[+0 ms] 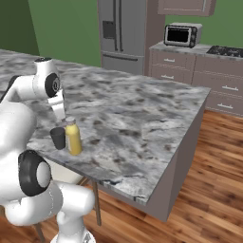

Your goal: There is a wine glass and glass cup on the dining counter. Place the wine bottle next to the wine glass and the juice bottle next to the glass cup.

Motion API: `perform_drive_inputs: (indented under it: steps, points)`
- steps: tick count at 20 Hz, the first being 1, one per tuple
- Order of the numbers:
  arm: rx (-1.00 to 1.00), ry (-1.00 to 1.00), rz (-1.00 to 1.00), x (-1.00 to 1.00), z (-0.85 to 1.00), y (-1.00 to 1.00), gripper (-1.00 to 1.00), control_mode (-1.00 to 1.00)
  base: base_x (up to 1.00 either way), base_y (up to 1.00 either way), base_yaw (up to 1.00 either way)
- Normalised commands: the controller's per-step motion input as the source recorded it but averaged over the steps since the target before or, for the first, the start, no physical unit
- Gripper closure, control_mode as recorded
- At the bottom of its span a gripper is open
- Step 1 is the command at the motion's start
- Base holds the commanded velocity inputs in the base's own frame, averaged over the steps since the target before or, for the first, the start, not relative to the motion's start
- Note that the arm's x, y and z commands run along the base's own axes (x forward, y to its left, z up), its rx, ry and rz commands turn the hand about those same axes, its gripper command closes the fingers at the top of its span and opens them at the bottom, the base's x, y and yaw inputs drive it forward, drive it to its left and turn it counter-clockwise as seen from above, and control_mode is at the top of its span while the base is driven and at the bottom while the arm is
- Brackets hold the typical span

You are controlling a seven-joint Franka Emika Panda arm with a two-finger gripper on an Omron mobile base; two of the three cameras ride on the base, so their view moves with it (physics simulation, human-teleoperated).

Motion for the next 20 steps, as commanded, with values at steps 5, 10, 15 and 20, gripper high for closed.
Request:
perform_drive_inputs:
  steps: [5, 10, 15, 20]
  points:
    - [0.01, 0.0, 0.19, -0.75, 0.11, -0.1, -1.0, -1.0, 0.0, 0.0, 0.0]
    - [0.0, -0.09, 0.43, -0.76, 0.07, -0.07, -1.0, -1.0, 0.0, 0.0, 0.0]
    - [0.0, -0.13, 0.48, -0.7, 0.07, -0.08, -1.0, -1.0, 0.0, 0.0, 0.0]
    - [-0.01, -0.24, 0.34, -0.75, 0.06, -0.02, -1.0, -1.0, 0.0, 0.0, 0.0]
